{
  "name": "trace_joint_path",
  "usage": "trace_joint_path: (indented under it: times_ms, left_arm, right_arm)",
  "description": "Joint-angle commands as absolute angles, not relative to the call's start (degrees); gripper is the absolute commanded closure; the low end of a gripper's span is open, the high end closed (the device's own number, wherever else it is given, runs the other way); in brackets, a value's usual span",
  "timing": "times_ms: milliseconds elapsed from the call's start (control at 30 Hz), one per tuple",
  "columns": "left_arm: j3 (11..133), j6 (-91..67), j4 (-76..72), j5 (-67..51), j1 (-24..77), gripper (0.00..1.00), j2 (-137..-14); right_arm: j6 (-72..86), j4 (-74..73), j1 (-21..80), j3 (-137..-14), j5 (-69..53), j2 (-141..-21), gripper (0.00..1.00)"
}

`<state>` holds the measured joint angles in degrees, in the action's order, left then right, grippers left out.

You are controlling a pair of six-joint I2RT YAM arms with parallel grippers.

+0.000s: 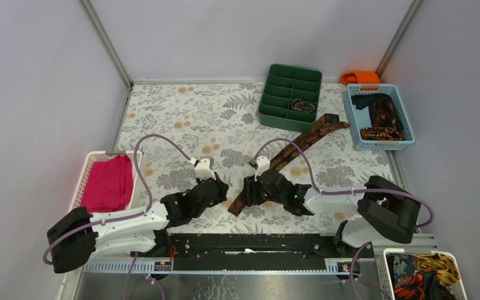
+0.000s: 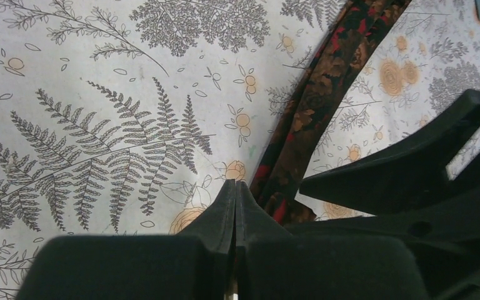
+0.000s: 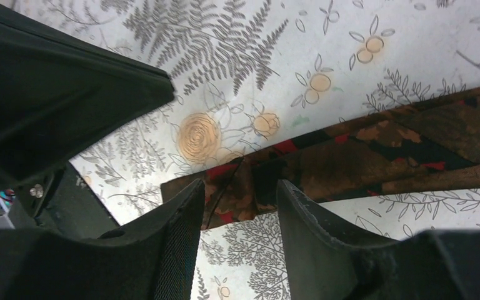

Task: Roll the ties
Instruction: Roll the tie at the center of the board.

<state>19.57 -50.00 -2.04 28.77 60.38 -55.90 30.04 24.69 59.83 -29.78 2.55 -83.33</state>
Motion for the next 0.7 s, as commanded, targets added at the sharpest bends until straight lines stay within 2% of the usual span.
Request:
trace_joint_path:
  times_ms: [0,133,233,267,400,467,667]
  left_arm:
    - [19.51,-50.85,-6.51,30.36,60.74,1.00,-59.24]
    - [21.42,-51.72,-6.61,32.04,60.74,1.00,-65.53]
    - [22.32,-51.76,-8.83,31.79,60.74,1.00,-71.50]
    - [22.82,-51.96,-9.46,31.55,60.73,1.00,-73.64]
    - [25.08,-52.91,-9.68,29.87,60.74,1.00,-79.52]
    - [25.09,-53.35,-9.58,29.90,60.73,1.00,-80.23]
    - [24.43,-53.38,-7.68,30.97,60.73,1.00,-78.43]
  right_arm:
    - [28.52,21.69,59.50,-32.37,3.58,-79.02,0.46]
    - [29.94,19.47,59.48,-29.97,2.82,-74.89,0.47]
    - [31.48,18.53,59.50,-27.67,2.29,-71.77,0.54]
    - [31.87,18.39,59.50,-26.97,2.08,-71.31,0.59]
    - [33.71,18.83,59.57,-24.55,0.12,-71.21,0.89]
    - [35.08,21.44,59.82,-23.18,-2.55,-73.10,0.98]
    - [37.46,28.77,61.36,-21.78,-4.36,-81.33,1.00]
